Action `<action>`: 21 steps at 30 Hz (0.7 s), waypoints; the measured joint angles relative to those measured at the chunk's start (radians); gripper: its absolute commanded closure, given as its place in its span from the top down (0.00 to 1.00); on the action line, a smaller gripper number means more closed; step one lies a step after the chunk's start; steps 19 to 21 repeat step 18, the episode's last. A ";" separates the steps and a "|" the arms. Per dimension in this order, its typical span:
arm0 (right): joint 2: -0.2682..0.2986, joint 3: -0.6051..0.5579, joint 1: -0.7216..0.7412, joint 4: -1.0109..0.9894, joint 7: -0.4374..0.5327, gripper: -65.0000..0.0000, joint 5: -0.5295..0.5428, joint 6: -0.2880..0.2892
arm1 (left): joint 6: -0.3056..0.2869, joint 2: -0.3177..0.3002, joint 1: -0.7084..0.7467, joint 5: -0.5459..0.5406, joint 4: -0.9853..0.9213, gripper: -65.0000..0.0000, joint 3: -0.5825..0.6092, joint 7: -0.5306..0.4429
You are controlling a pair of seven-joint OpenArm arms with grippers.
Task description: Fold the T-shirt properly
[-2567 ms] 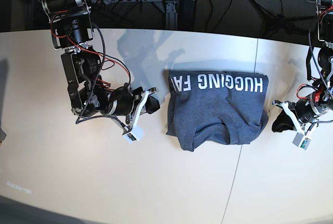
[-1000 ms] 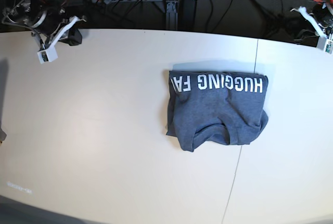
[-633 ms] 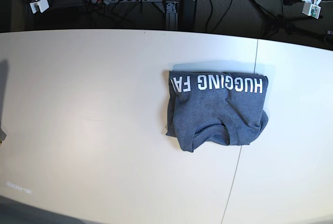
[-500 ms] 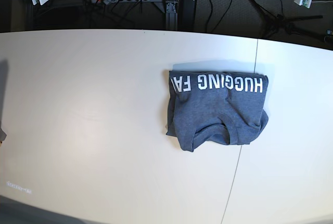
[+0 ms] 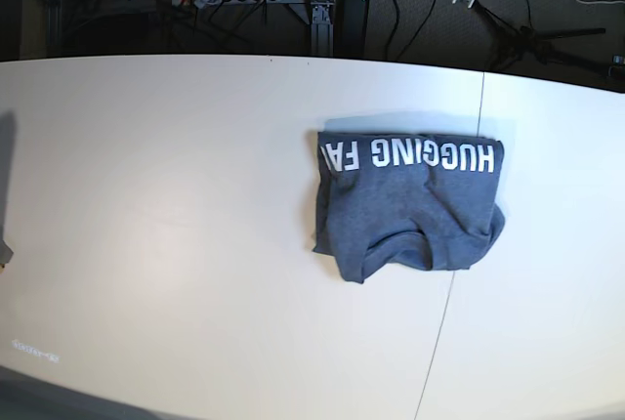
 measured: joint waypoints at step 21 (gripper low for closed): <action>-0.120 -0.204 0.192 -0.064 -0.011 0.00 -0.099 -0.038 | 0.092 0.043 -0.229 -0.032 -0.186 0.00 0.223 0.008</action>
